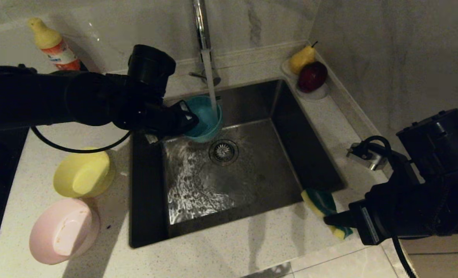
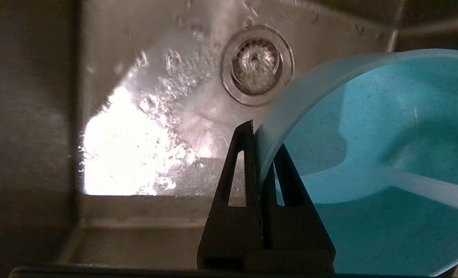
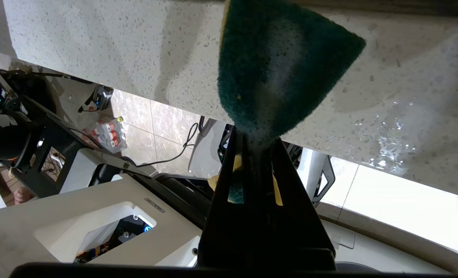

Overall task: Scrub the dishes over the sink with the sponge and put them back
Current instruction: Wash the bowl

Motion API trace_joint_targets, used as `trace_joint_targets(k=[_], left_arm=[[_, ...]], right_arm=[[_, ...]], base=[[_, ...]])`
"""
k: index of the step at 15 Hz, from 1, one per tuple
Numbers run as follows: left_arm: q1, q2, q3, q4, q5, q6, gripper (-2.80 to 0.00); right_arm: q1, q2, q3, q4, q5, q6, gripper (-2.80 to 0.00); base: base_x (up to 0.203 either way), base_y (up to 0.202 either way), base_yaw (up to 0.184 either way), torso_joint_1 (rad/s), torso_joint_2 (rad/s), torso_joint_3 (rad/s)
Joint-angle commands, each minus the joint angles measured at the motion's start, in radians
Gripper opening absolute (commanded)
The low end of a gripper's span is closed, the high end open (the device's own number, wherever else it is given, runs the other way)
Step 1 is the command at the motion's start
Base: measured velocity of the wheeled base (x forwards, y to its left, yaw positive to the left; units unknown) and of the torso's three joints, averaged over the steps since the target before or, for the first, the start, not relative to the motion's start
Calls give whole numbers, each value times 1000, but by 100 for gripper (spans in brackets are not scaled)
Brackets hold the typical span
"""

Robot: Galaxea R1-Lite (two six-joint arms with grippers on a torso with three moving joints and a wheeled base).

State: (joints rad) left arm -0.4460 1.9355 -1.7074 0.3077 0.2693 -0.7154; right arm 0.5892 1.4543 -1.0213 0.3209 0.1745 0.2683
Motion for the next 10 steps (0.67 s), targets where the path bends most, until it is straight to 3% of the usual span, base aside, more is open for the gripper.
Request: trace_joint_targets(k=[1, 10], left_arm=[[-15, 60, -34, 2, 4, -11, -280], [-34, 59, -43, 14, 27, -38, -280]], right_arm=[[-6, -4, 1, 1, 2, -1, -280], [-6, 8, 3, -23, 3, -1, -280]], base=[[0, 0, 0, 0, 0, 0], [0, 0, 0, 0, 0, 0]])
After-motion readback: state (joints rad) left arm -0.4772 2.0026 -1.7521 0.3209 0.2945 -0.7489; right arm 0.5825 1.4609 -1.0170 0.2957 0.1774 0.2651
